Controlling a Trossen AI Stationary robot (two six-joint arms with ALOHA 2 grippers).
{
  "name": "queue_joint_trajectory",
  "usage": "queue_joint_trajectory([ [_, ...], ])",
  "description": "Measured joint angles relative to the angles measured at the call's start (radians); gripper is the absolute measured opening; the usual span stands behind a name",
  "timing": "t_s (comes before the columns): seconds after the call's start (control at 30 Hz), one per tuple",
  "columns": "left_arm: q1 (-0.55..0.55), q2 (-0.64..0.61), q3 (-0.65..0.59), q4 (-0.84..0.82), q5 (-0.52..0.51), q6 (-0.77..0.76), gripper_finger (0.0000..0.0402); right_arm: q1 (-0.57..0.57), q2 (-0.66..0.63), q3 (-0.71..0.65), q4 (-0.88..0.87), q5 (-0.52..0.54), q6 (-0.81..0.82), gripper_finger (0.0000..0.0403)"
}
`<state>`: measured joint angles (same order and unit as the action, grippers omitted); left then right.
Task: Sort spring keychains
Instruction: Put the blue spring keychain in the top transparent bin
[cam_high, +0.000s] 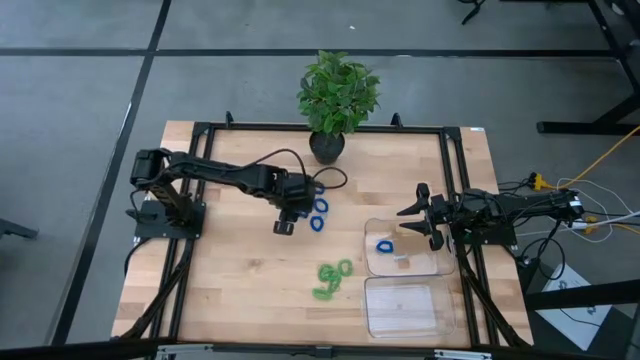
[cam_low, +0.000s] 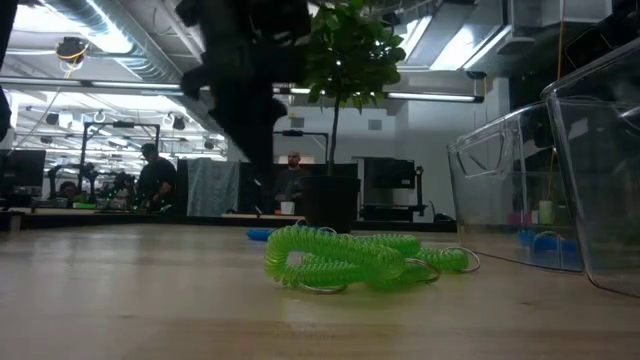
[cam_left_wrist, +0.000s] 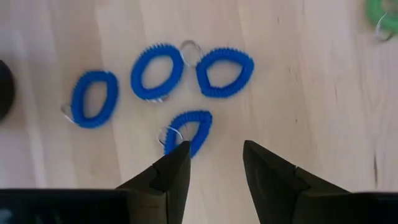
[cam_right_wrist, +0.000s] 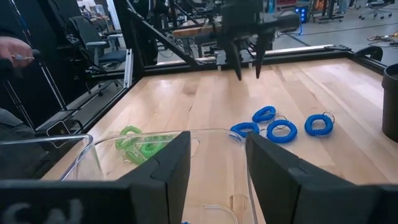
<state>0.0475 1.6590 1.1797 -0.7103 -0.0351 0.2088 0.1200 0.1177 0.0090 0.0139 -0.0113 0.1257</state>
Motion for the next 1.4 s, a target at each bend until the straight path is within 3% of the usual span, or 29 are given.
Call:
queue_joint_trajectory([
  [1.03,0.033,0.002,-0.289,0.480,0.003,0.024,0.0143,0.000,0.000,0.000,0.000,0.000,0.000,0.0154],
  [1.27,0.069,0.037,-0.289,0.497,0.118,0.006,0.0143,0.000,0.000,0.000,0.000,0.000,0.000,0.0154],
  [1.4,0.068,0.093,-0.291,0.497,0.117,0.006,0.0143,0.000,0.000,0.000,0.000,0.000,0.000,0.0154],
])
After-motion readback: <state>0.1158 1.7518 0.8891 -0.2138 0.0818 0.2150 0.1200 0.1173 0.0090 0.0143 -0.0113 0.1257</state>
